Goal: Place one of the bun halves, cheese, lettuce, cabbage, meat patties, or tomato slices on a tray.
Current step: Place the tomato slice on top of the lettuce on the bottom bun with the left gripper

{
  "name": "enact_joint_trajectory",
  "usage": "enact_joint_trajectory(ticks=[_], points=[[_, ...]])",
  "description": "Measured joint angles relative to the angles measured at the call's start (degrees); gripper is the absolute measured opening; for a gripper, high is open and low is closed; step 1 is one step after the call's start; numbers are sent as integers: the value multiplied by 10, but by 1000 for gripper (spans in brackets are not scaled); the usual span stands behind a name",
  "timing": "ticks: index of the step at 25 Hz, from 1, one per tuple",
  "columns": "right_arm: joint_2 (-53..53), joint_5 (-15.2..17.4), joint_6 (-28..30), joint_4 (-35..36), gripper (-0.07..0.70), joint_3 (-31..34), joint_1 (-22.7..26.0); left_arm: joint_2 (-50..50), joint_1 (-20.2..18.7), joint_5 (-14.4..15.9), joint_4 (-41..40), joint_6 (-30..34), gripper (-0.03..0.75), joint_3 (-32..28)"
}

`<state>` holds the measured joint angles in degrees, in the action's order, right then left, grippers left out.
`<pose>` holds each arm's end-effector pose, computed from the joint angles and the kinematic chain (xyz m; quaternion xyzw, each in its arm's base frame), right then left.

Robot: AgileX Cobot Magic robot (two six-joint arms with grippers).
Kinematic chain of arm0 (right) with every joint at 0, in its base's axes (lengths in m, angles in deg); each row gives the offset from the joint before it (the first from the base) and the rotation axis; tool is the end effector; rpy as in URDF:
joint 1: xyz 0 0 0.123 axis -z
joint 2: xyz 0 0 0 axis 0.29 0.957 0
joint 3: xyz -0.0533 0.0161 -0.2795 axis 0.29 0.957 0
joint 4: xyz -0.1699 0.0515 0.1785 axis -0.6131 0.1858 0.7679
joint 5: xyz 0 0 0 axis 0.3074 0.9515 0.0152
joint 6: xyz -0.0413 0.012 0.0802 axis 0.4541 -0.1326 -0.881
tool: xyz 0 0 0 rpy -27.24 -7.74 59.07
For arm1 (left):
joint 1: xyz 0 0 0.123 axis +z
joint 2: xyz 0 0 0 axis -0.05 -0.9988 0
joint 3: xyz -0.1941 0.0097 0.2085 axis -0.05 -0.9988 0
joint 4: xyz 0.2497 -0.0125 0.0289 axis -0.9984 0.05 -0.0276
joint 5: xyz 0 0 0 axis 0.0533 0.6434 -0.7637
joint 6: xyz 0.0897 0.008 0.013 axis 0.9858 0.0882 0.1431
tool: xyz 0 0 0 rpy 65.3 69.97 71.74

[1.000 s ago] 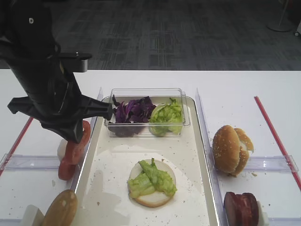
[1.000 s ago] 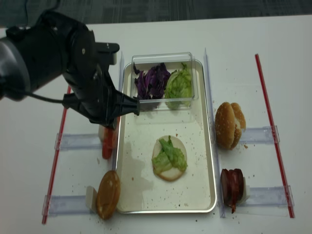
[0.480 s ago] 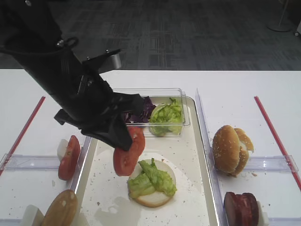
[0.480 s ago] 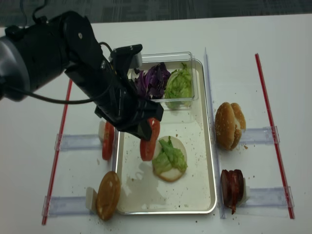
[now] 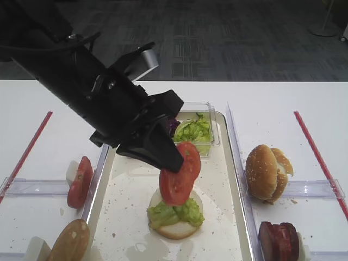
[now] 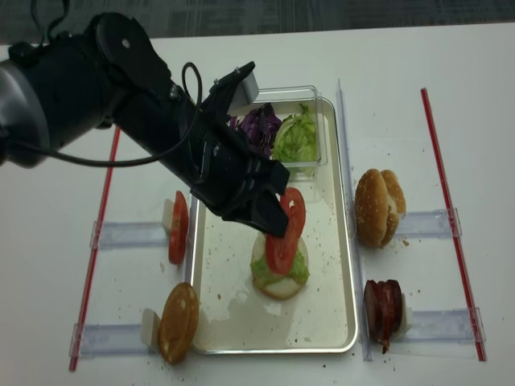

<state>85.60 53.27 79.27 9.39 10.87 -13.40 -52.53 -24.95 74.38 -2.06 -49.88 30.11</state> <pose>-0.0078 0.0119 0.2664 -0.0088 0.8703 0.0382 0.4909 0.2433 -0.1969 0.2699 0.2149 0.9023 -0.3735 0.0122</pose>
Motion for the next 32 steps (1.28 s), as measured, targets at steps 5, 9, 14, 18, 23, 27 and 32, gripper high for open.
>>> enact_joint_trajectory(ticks=[5, 9, 14, 18, 23, 27, 32], points=[[0, 0, 0, 0, 176, 0, 0, 0, 0, -1, 11, 14, 20, 0], [0, 0, 0, 0, 176, 0, 0, -19, 0, -2, 18, 26, 20, 0], [0, 0, 0, 0, 176, 0, 0, -72, 0, -17, 20, 43, 20, 0], [0, 0, 0, 0, 176, 0, 0, -116, 0, -22, 25, 60, 20, 0], [0, 0, 0, 0, 176, 0, 0, -152, 0, -41, 36, 77, 20, 0], [0, 0, 0, 0, 176, 0, 0, -168, 0, -48, 38, 82, 20, 0], [0, 0, 0, 0, 176, 0, 0, -178, 0, -52, 38, 86, 20, 0]])
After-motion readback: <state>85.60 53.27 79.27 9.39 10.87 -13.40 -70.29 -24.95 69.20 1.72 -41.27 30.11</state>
